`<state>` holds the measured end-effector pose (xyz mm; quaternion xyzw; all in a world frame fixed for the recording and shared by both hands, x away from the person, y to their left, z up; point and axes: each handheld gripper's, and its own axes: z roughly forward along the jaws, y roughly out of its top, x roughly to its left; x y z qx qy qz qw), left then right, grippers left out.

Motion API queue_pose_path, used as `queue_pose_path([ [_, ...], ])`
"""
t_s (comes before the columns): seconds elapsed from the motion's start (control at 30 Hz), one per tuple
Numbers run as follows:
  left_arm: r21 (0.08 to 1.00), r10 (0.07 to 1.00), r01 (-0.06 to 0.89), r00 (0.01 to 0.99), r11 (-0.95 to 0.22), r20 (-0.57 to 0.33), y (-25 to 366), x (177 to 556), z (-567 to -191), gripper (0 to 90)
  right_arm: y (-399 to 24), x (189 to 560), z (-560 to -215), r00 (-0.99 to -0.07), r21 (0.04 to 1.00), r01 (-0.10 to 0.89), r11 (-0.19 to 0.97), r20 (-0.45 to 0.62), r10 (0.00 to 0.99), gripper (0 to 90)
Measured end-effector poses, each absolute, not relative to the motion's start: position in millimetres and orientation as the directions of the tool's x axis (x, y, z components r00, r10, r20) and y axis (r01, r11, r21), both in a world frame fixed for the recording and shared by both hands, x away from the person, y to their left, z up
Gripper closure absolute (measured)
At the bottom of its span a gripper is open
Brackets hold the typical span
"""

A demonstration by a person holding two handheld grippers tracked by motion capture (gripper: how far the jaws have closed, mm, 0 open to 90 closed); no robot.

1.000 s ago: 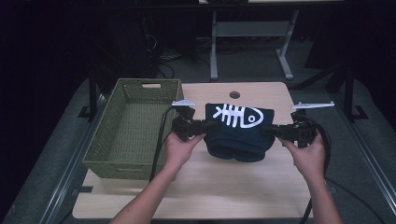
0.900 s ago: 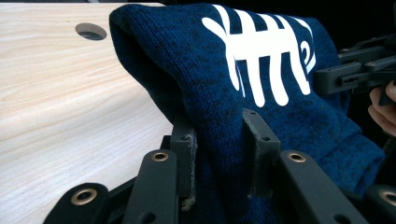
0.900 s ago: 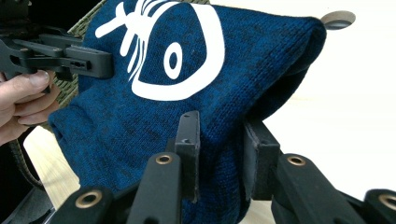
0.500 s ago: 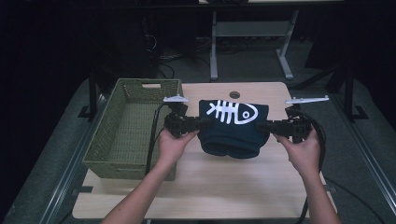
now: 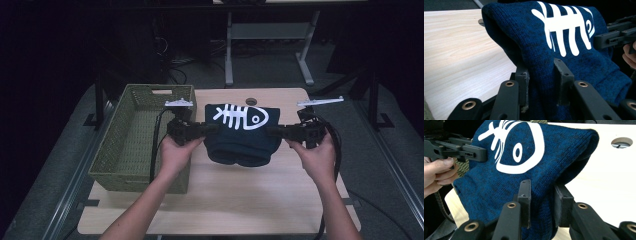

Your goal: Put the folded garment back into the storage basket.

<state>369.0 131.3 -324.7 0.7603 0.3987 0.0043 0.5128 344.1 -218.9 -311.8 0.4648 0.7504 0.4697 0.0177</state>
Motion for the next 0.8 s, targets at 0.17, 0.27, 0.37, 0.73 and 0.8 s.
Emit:
queue_pose_path([
  [0.17,0.781,0.613,0.606,0.677,-0.15,-0.407,138.8,369.5,-322.8,69.4,-211.8,346.7,-309.0,-0.574,0.723,0.679,0.131,0.411,0.709,70.8],
  [0.27,0.779,0.615,0.609,0.674,-0.15,-0.408,144.1,369.7,-321.5,69.4,-207.1,348.4,-307.8,-0.577,0.722,0.679,0.132,0.415,0.704,70.9],
  [0.37,0.782,0.621,0.604,0.674,-0.151,-0.401,149.0,369.8,-320.2,69.3,-202.2,350.3,-306.7,-0.582,0.721,0.679,0.138,0.415,0.699,70.9],
  [0.73,0.79,0.642,0.595,0.666,-0.151,-0.379,165.8,368.1,-311.4,69.4,-184.3,356.1,-301.0,-0.6,0.728,0.668,0.153,0.405,0.69,70.8],
  [0.8,0.791,0.646,0.594,0.664,-0.15,-0.376,169.1,367.7,-310.2,69.3,-180.8,357.1,-300.0,-0.6,0.728,0.669,0.153,0.408,0.688,70.9],
])
